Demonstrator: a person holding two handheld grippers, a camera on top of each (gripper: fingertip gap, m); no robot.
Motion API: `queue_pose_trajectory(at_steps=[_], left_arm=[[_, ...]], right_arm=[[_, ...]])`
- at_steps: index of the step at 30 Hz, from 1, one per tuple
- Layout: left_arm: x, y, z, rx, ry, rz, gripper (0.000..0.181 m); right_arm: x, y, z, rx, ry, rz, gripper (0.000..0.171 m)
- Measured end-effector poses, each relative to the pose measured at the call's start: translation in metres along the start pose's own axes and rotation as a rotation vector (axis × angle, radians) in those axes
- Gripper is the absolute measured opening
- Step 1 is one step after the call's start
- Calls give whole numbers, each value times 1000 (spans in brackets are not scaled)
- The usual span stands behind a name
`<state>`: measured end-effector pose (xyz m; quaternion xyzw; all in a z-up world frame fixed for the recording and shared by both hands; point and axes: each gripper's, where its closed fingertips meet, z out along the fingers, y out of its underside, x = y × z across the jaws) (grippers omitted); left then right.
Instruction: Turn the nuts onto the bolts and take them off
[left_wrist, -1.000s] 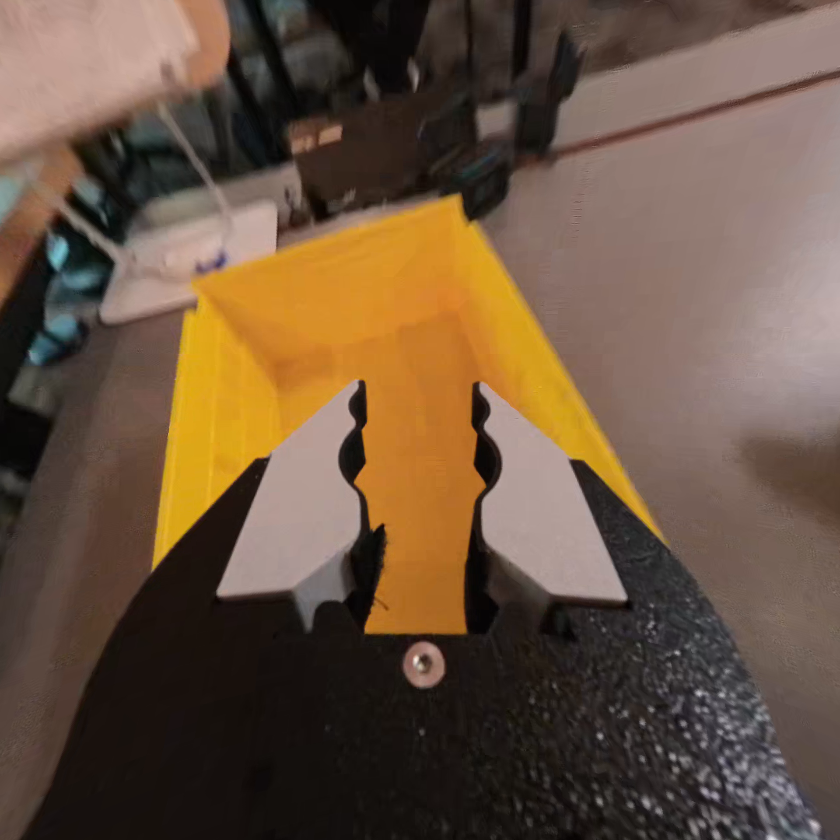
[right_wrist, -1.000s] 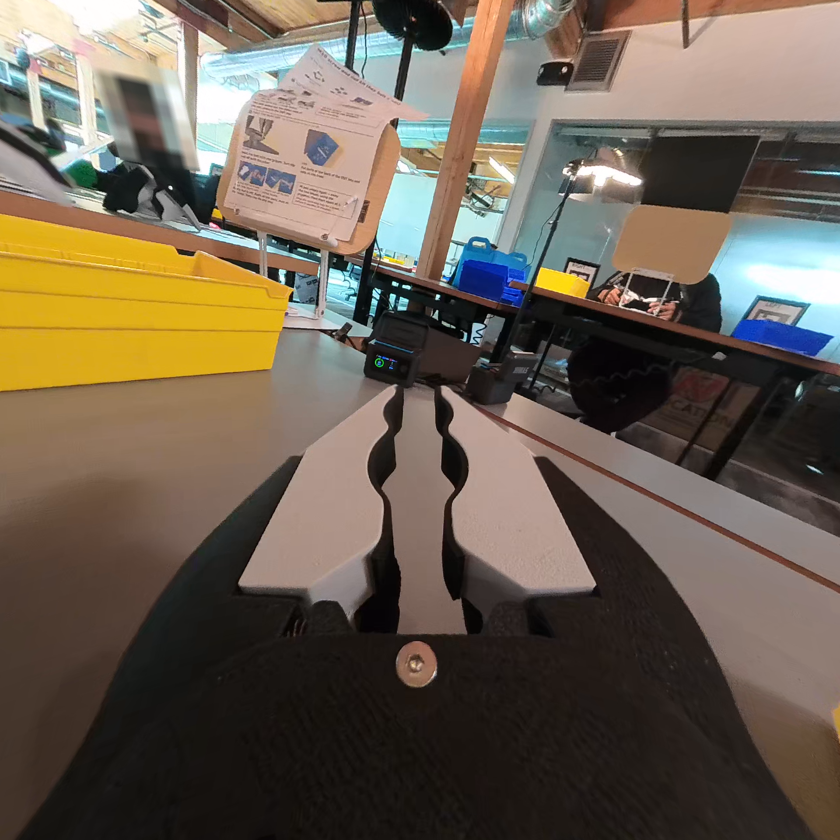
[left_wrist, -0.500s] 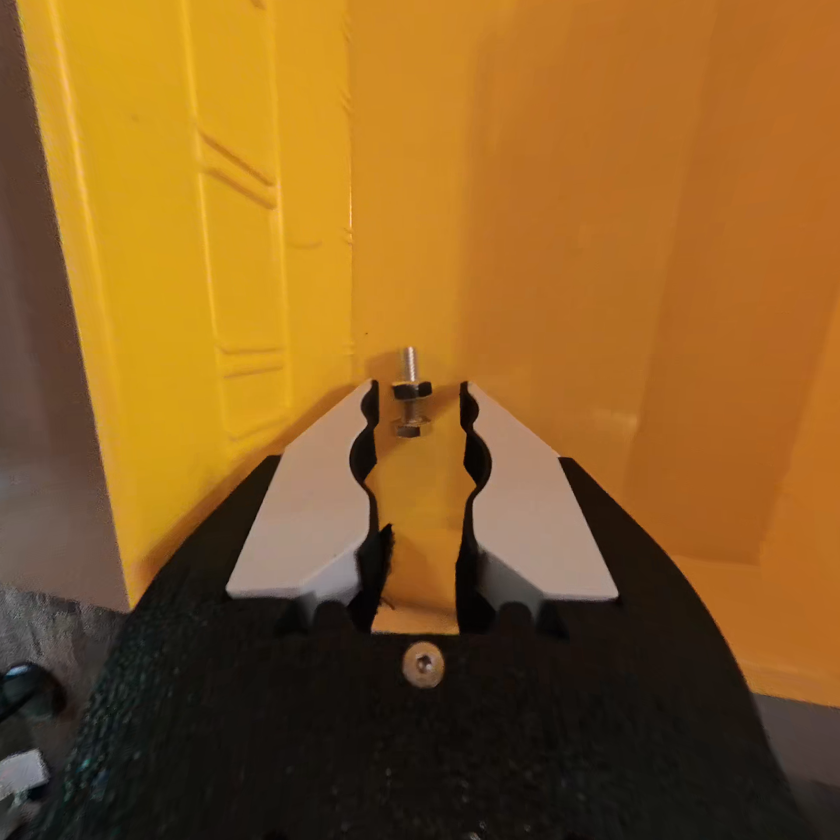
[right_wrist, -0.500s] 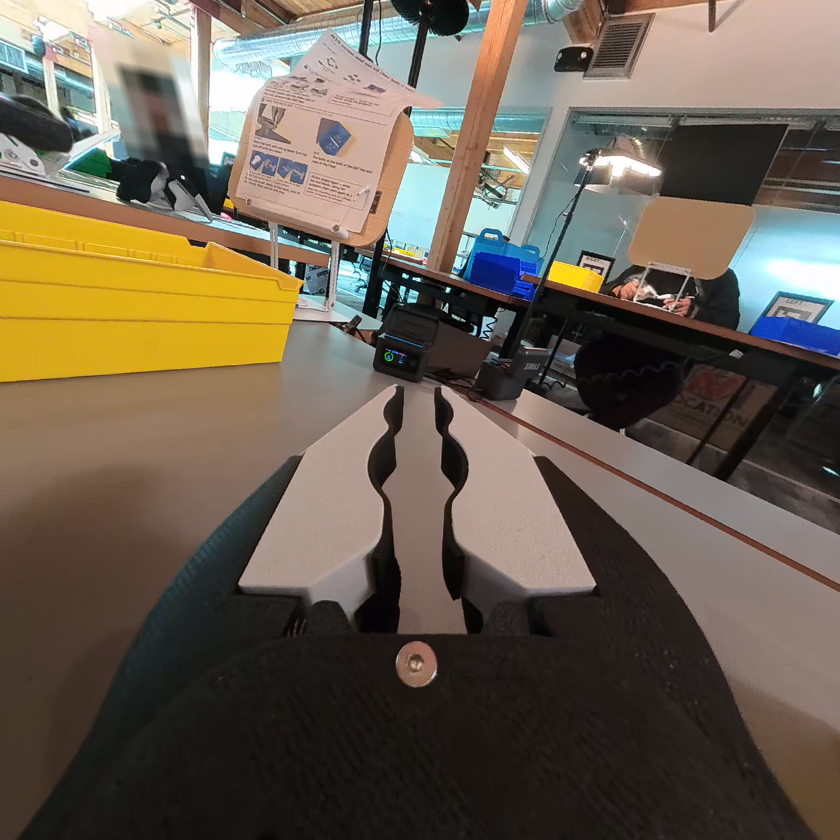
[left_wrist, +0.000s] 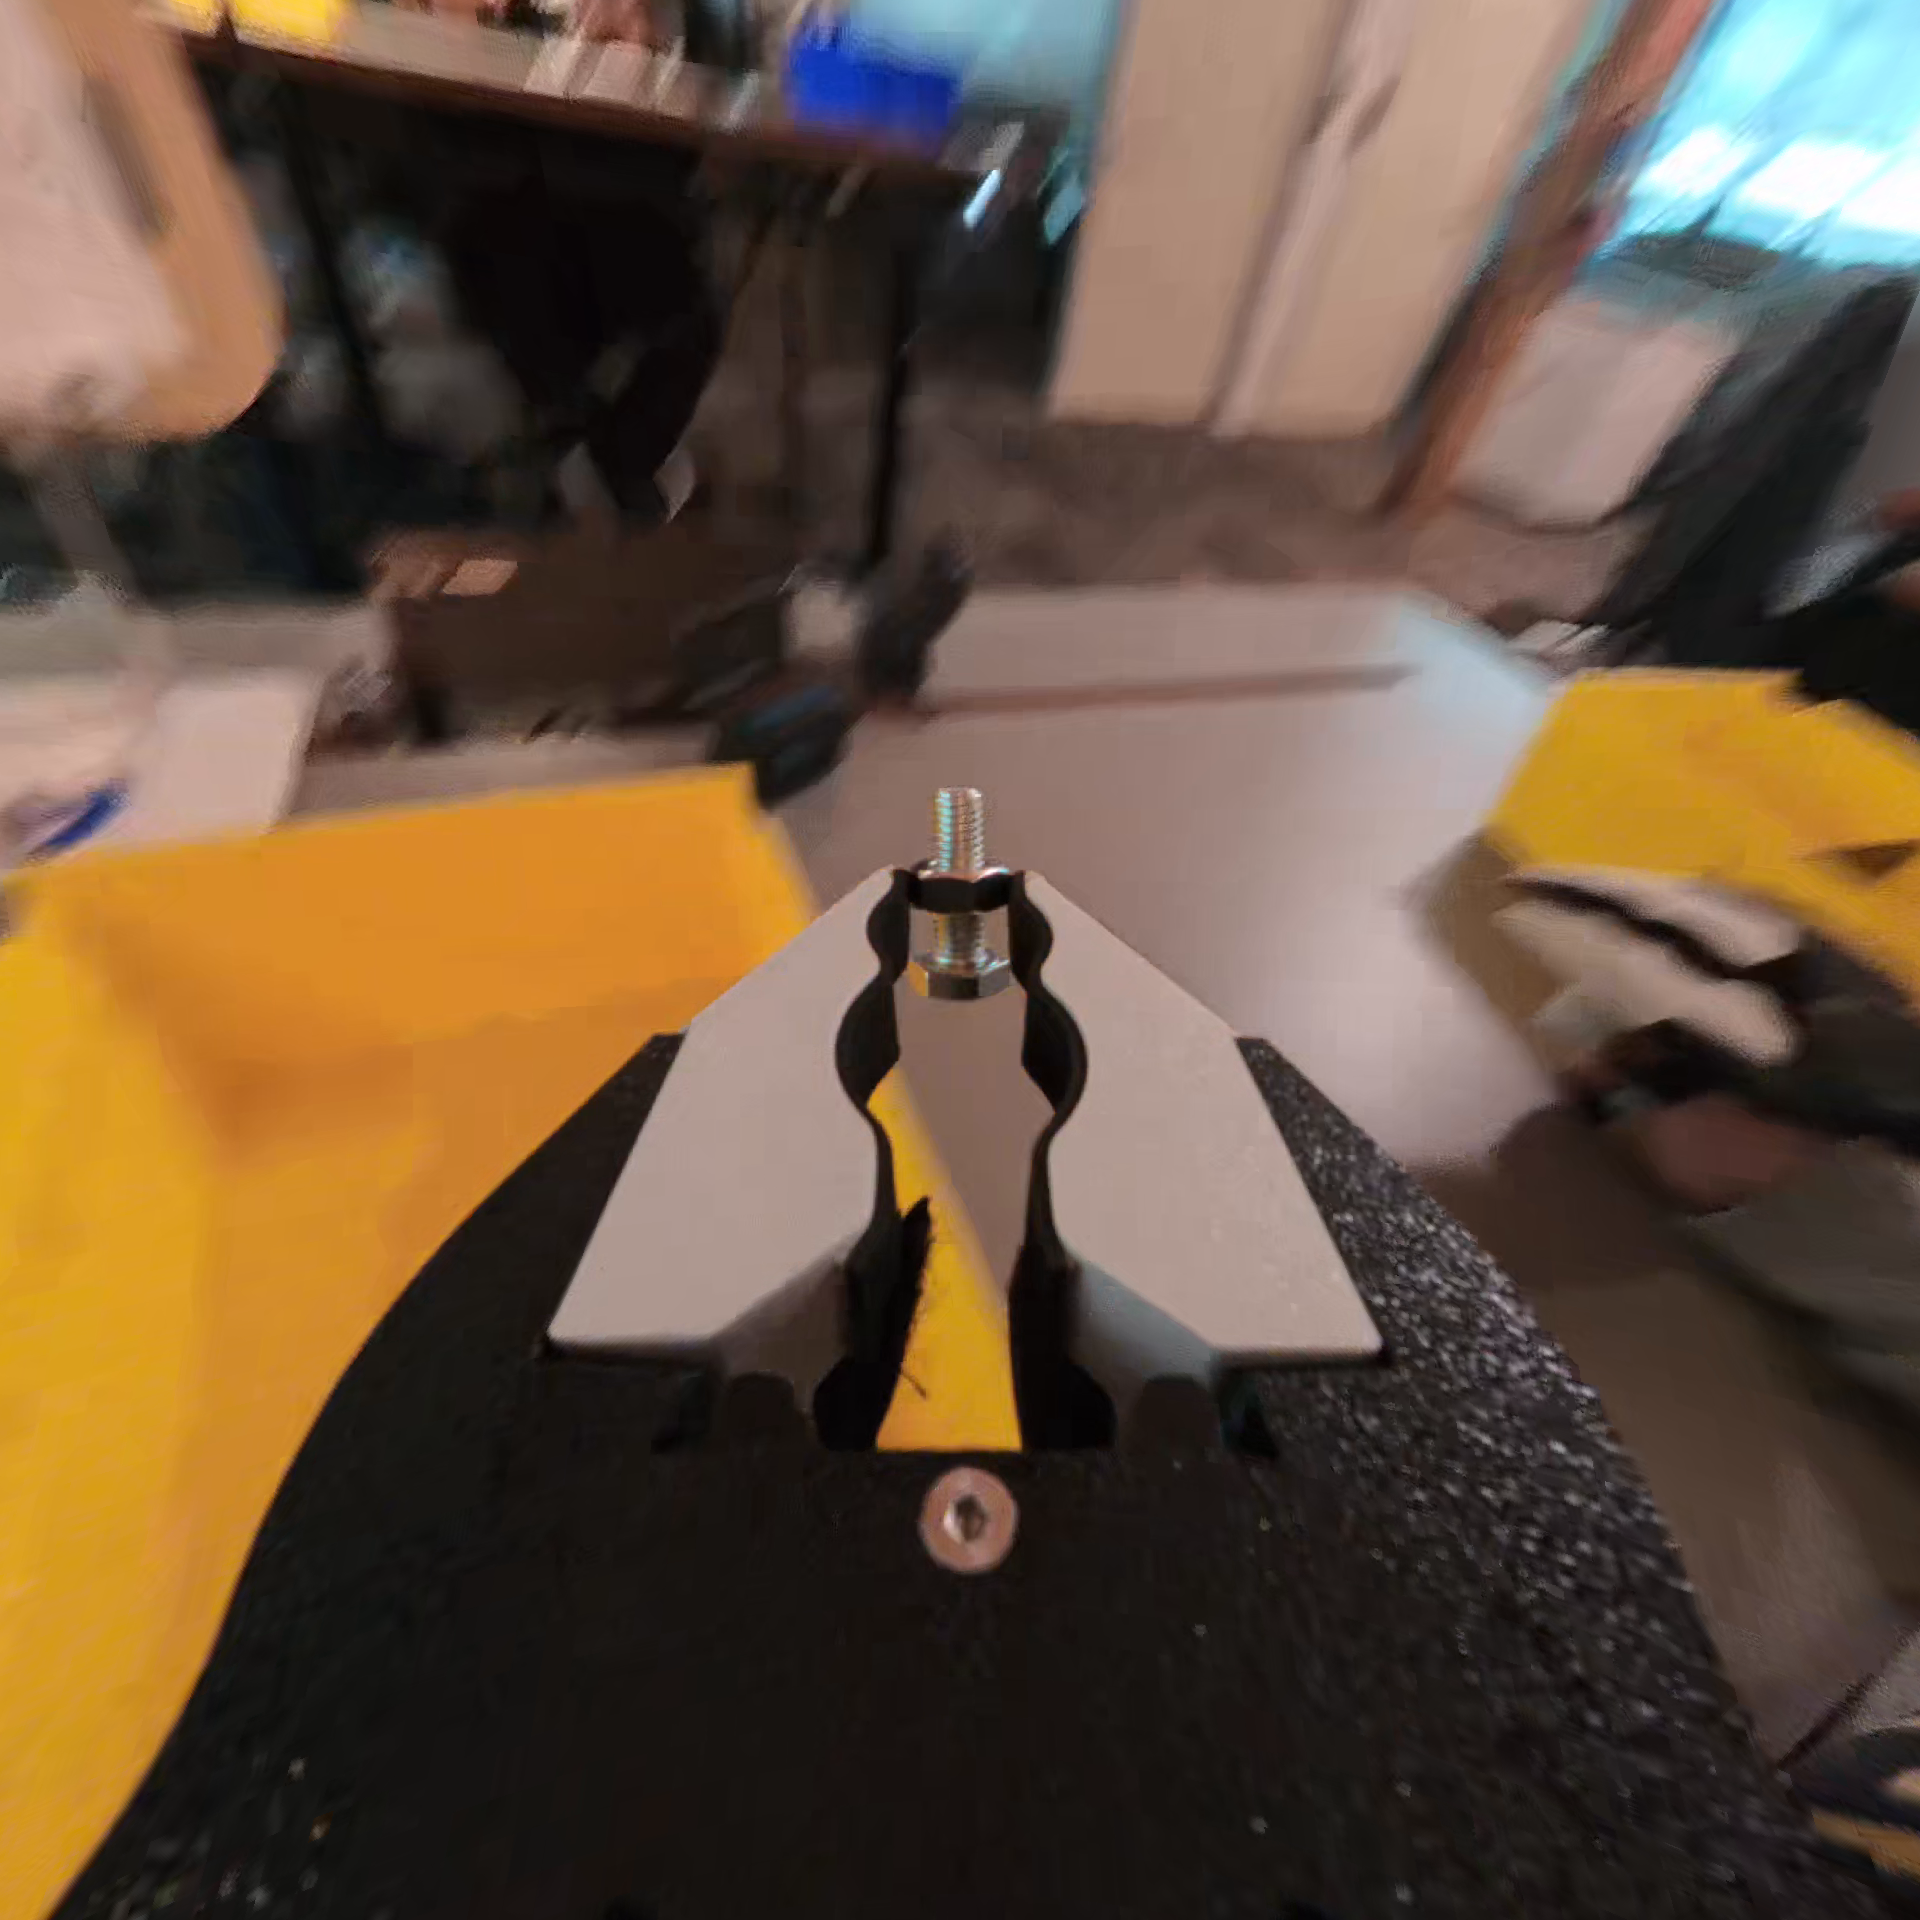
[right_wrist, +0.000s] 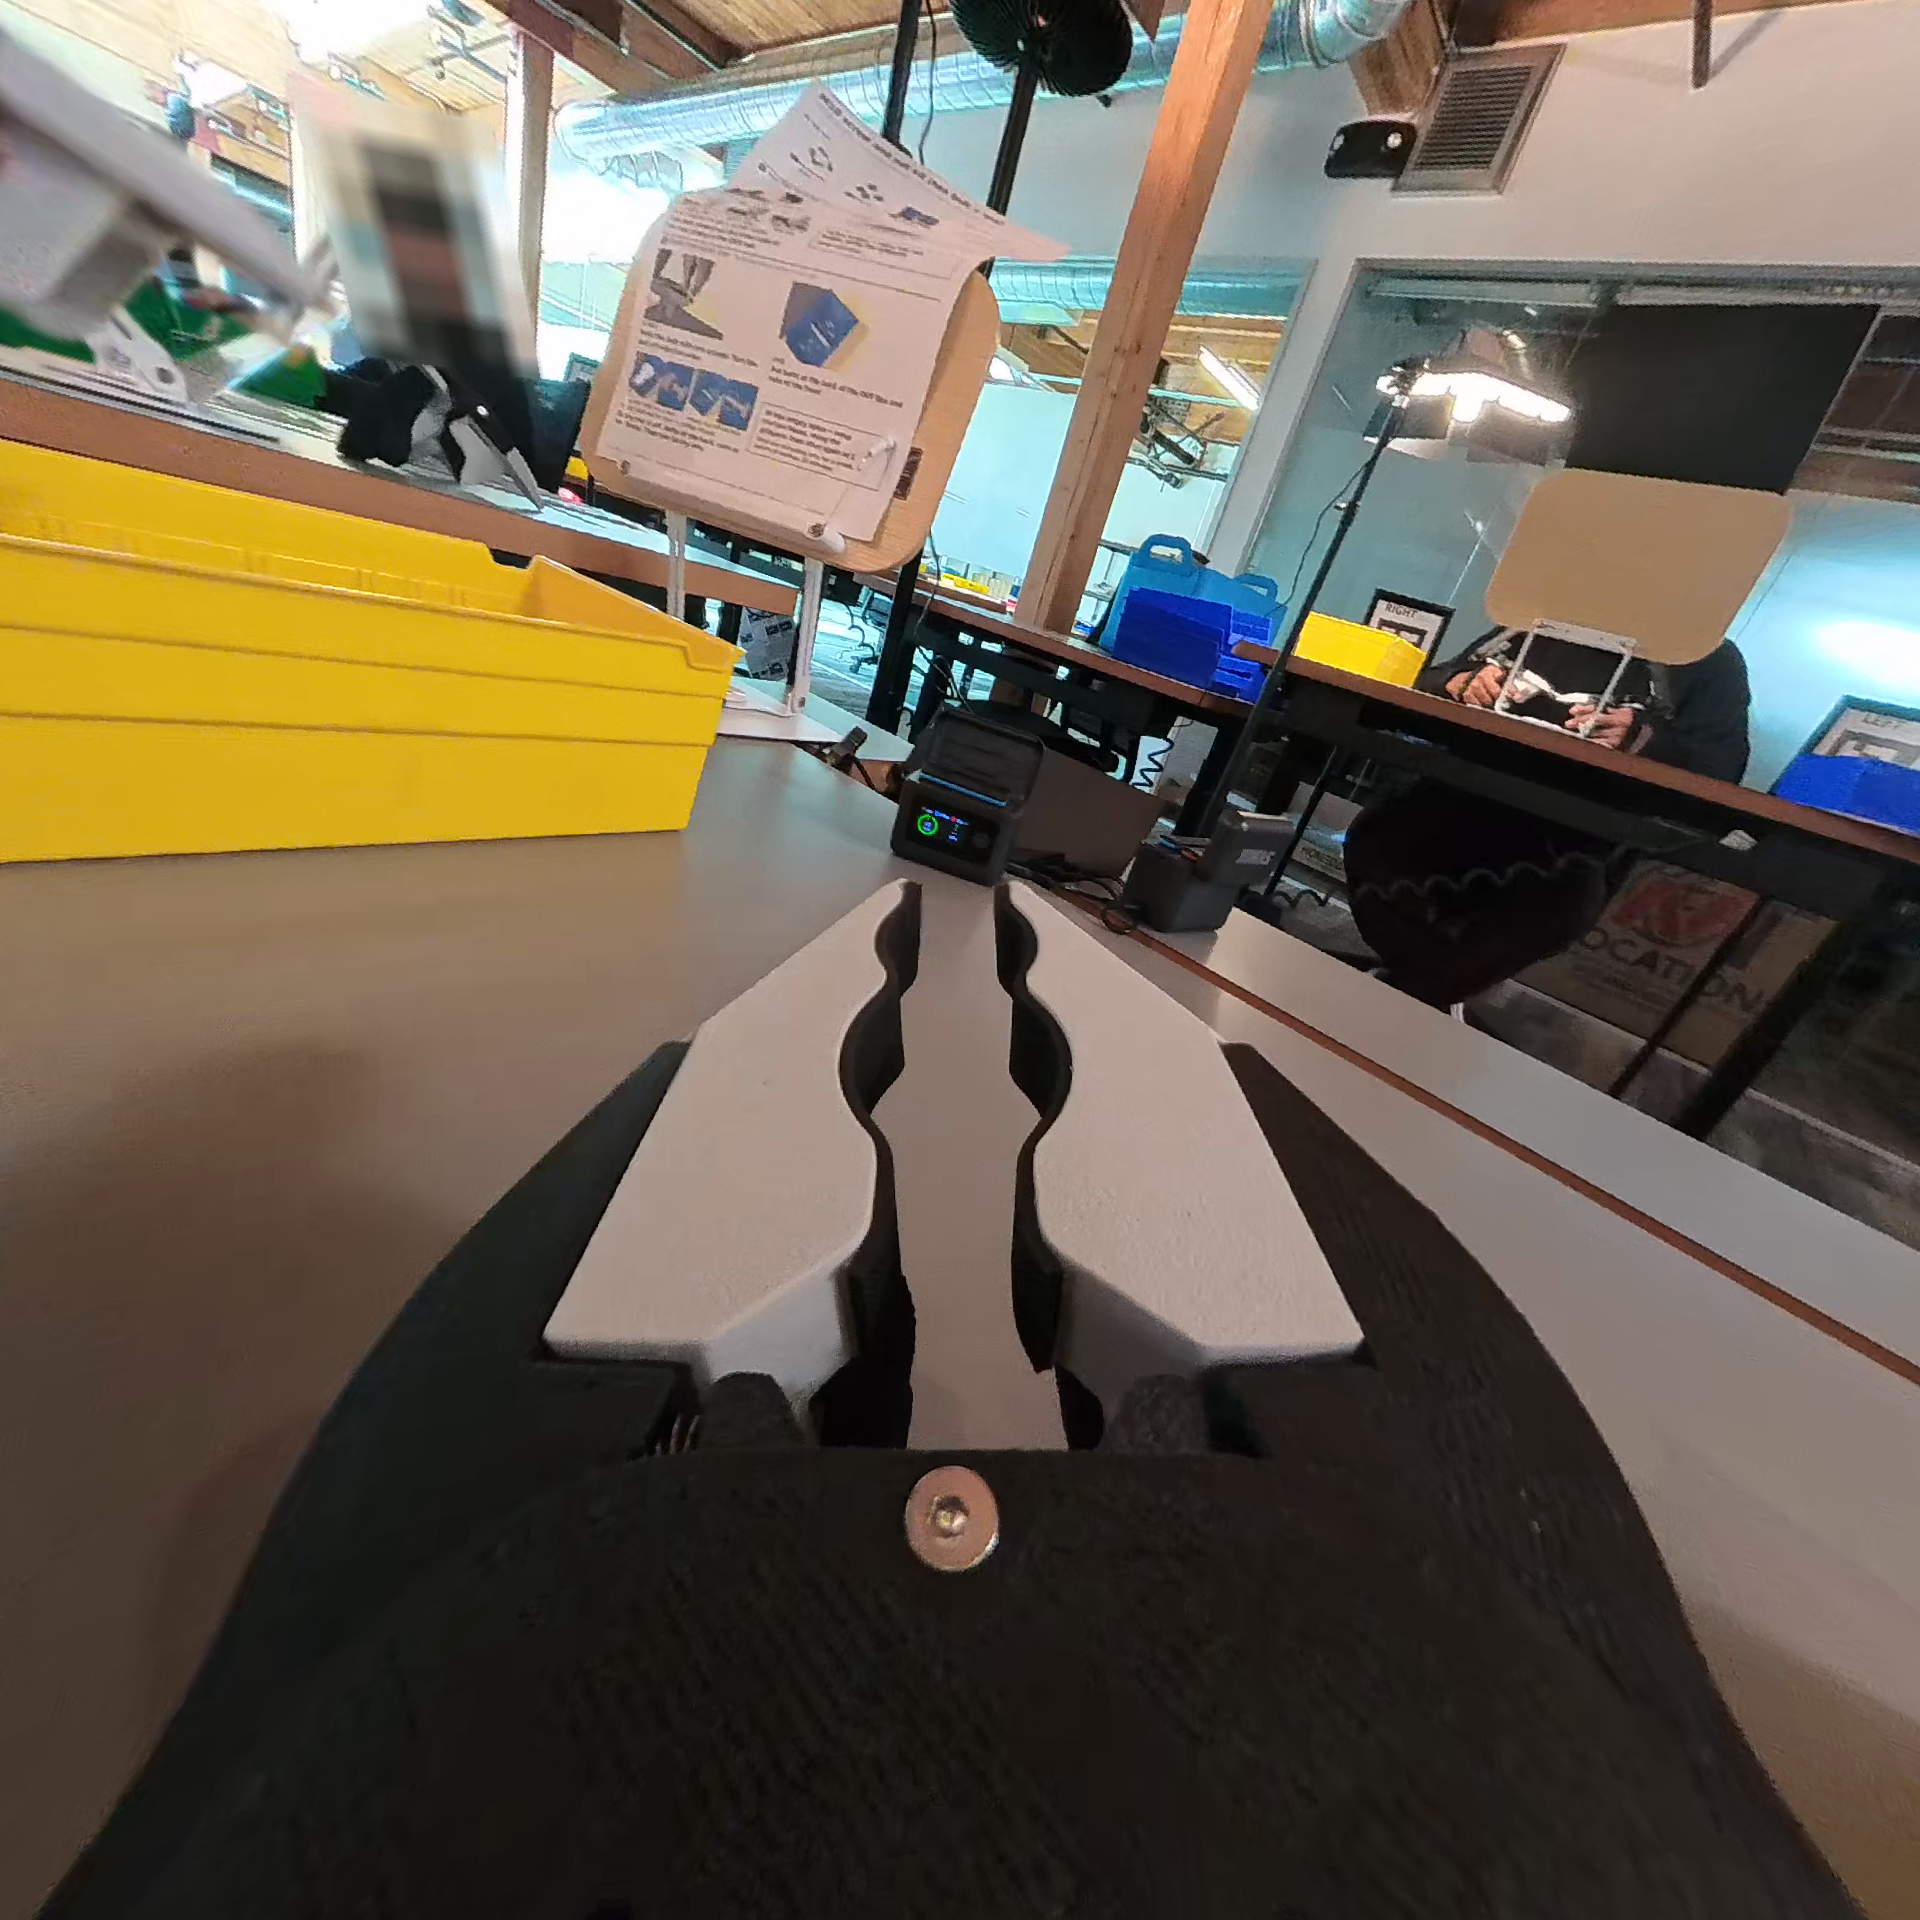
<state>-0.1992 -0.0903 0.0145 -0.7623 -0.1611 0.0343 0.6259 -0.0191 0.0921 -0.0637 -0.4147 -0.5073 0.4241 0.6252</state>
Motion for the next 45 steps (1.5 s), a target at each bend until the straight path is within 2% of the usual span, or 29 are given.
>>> queue_pose_trajectory(at_steps=[1,3,7,11,16,21,27,29,36,41,45], left_arm=[[22,-13,4,85,71,-11,16],[65,-24,15,175,221,-44,16],[129,-18,42,276,436,-128,16],[182,-8,58,403,727,-469,16],[209,18,85,429,864,-811,16],[213,33,100,451,894,-1024,16],[218,42,107,454,889,-1153,16],[221,43,107,454,899,-1162,16],[223,42,106,482,915,-1158,16],[223,45,109,470,911,-1183,15],[224,48,110,461,913,-1206,16]], right_arm=[[-2,-2,0,8,-9,-3,13],[-6,-7,-2,38,-37,-10,13],[-24,-27,-9,137,-157,7,19],[-27,-54,-18,249,-156,16,27],[-31,-69,-25,308,-114,-27,27],[-28,-61,-20,249,-67,-47,27],[-25,-47,-12,144,20,-251,25],[-26,-42,-10,115,10,-243,23],[-20,-41,-10,124,-46,39,23],[-20,-44,-11,134,1,-91,24],[-22,-42,-11,120,17,-182,16]])
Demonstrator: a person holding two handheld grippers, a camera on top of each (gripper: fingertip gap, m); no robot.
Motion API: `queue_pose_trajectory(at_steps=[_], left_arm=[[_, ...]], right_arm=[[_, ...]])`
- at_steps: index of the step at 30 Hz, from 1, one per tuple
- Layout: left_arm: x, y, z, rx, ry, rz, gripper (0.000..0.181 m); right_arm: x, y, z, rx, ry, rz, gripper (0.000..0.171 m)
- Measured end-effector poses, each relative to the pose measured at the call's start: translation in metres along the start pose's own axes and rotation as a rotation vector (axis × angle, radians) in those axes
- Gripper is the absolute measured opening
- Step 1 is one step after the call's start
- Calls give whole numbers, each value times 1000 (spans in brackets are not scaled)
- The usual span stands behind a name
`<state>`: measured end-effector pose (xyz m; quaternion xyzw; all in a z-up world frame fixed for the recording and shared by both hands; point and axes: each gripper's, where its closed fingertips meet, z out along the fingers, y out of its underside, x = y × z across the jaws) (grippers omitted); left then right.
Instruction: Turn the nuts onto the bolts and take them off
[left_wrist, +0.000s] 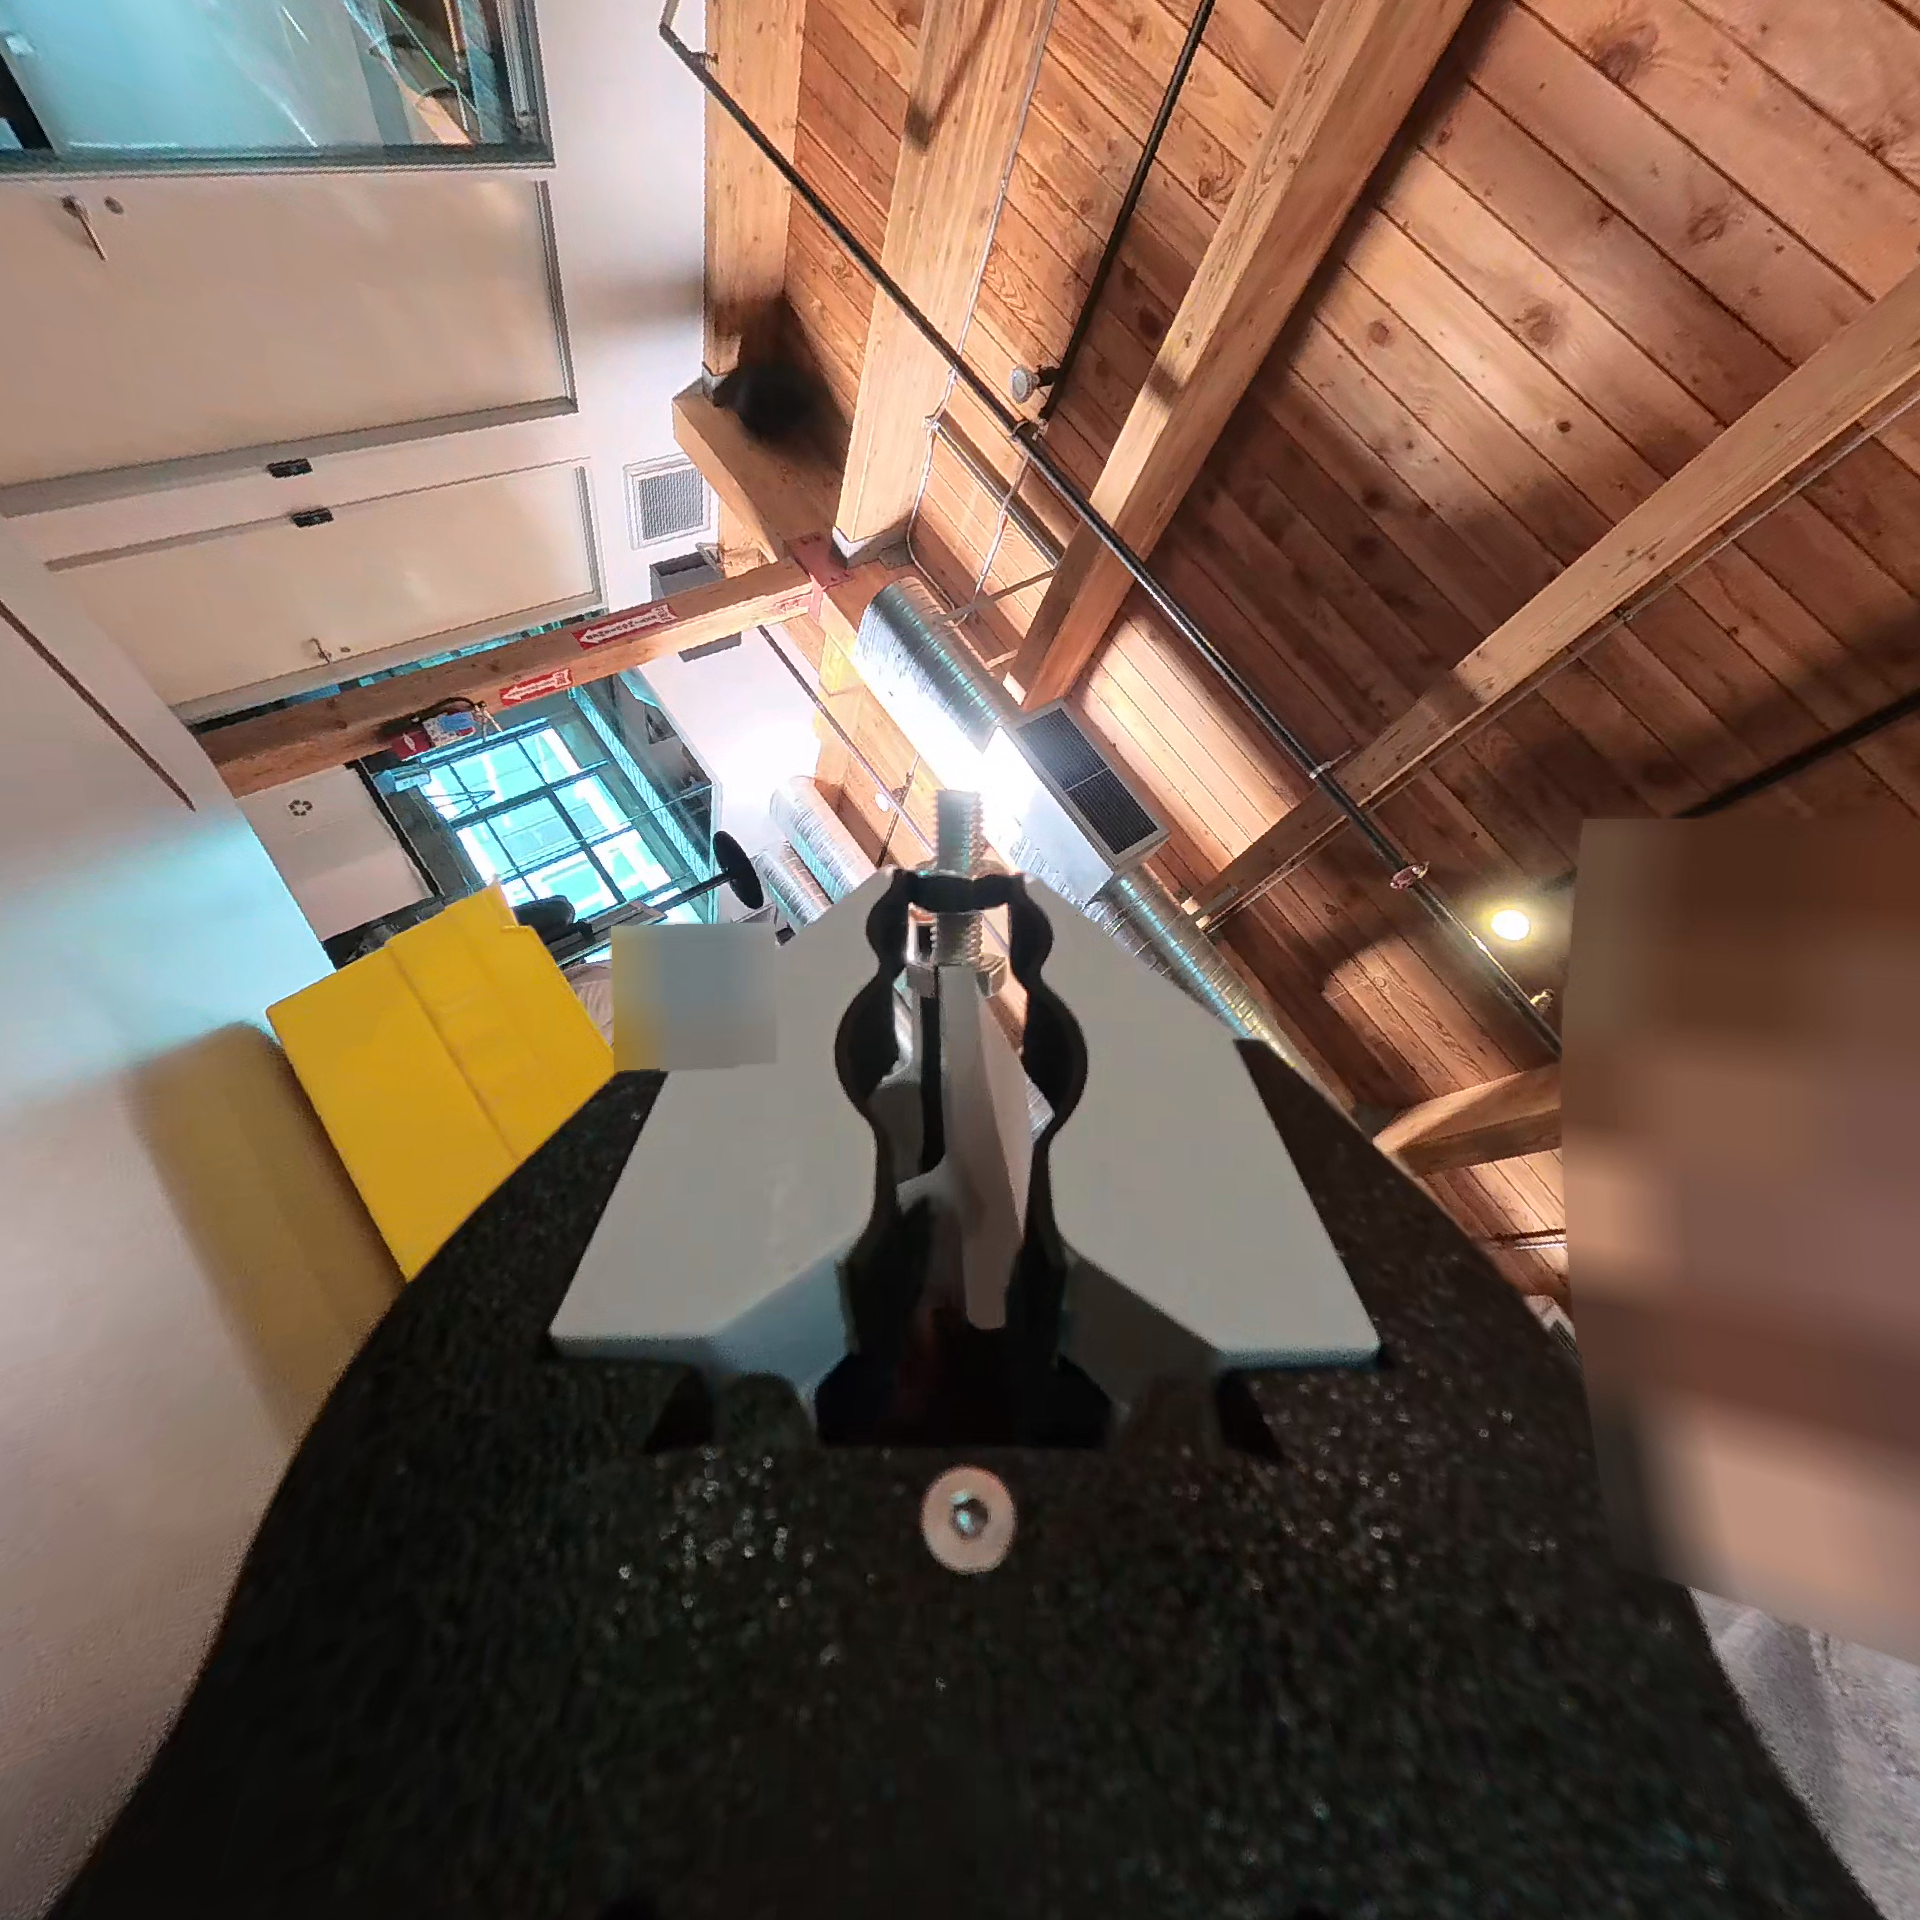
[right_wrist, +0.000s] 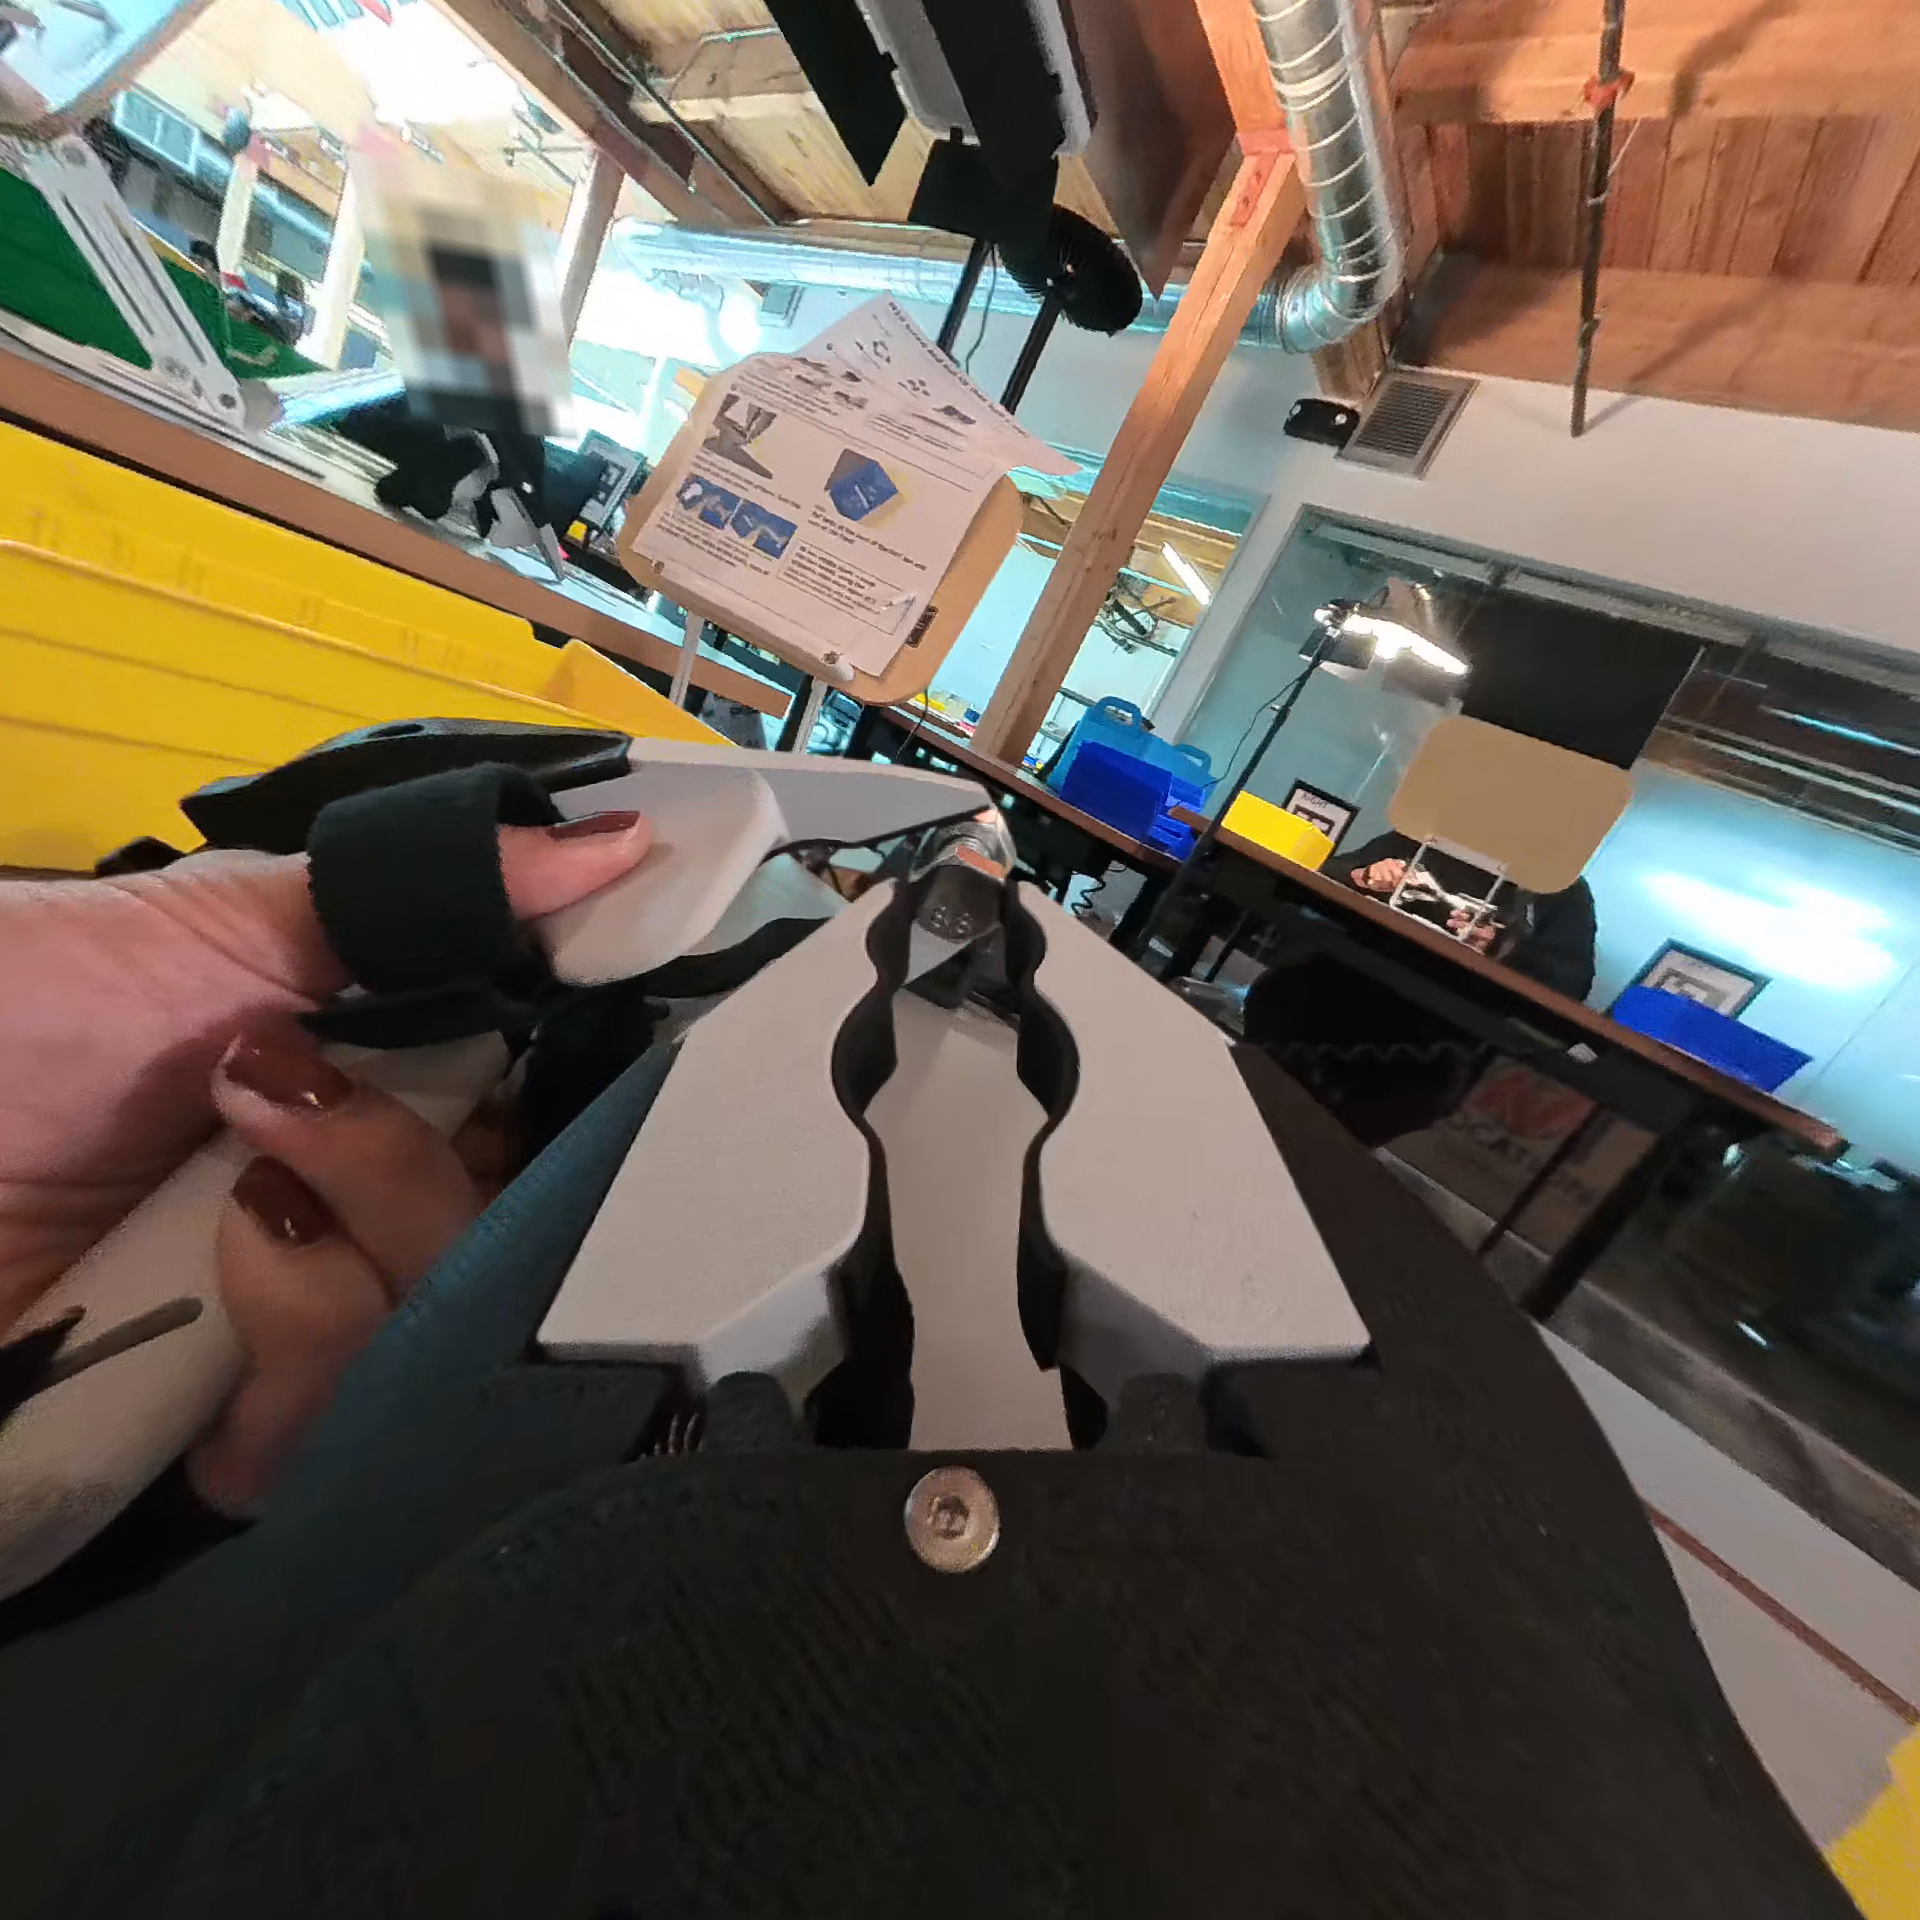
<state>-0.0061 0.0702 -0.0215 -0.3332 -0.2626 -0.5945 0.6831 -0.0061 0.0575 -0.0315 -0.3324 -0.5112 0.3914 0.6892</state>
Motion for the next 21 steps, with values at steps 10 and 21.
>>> queue_pose_trajectory(at_steps=[10,21], left_arm=[[1,-8,-10,-143,-107,317,50],[-51,13,-66,-982,-88,1798,85]], right_arm=[[13,17,-2,-41,-147,348,16],[-14,52,-14,-204,-442,382,16]])
